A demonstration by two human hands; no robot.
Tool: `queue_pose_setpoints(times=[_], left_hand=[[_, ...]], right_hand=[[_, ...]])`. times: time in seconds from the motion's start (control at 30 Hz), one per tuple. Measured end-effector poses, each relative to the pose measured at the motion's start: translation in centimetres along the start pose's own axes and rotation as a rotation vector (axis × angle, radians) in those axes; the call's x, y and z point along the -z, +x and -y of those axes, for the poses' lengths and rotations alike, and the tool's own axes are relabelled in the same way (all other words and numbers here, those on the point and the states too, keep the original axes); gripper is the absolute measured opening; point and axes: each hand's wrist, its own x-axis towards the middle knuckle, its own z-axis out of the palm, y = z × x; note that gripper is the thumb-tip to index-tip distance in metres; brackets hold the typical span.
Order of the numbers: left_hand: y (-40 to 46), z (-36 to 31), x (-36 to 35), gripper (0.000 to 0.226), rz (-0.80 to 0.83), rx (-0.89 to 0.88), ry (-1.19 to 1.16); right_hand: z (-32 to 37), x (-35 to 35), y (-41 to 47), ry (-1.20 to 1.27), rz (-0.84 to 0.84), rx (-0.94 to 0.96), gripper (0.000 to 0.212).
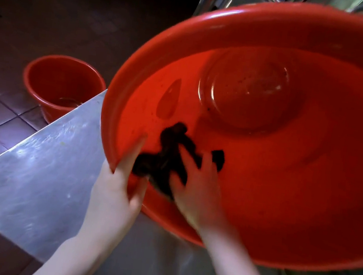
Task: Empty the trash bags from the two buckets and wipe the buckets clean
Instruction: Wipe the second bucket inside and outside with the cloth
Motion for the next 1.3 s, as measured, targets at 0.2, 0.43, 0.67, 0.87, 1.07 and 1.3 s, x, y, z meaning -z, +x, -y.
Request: queue_pose_setpoints(times=[0.2, 0.43, 0.67, 0.87, 1.07, 1.3], left_hand=[[-0.4, 0.4, 0.3, 0.087, 0.027, 0.018, 0.011], [-0.2, 1.0, 0.1, 0.08, 0.03, -0.001, 0.013], [-0.6, 0.5, 0.5, 0.054, 0.045, 0.025, -0.124], [-0.7, 0.3, 0.3, 0.053, 0.028, 0.005, -0.101], [-0.7, 0.8, 0.3, 0.057, 0.026, 0.006, -0.103], [-0.6, 0.5, 0.4, 0.055, 0.062, 0.001, -0.105]], right_hand=[[-2.7, 0.3, -0.9, -0.285, -0.059, -0.031, 0.052], [-2.4, -1.0, 11.0, -0.111, -0.125, -0.484, 0.051], [-1.3, -0.1, -4.8, -0.062, -0.01, 0.161, 0.061], [-4.5, 0.4, 9.4, -0.217, -0.053, -0.434, 0.049], [0.6, -1.6, 3.7, 0.063, -0.156, -0.143, 0.055], [-0.6, -1.0, -1.4, -0.028, -0.124, 0.037, 0.056]])
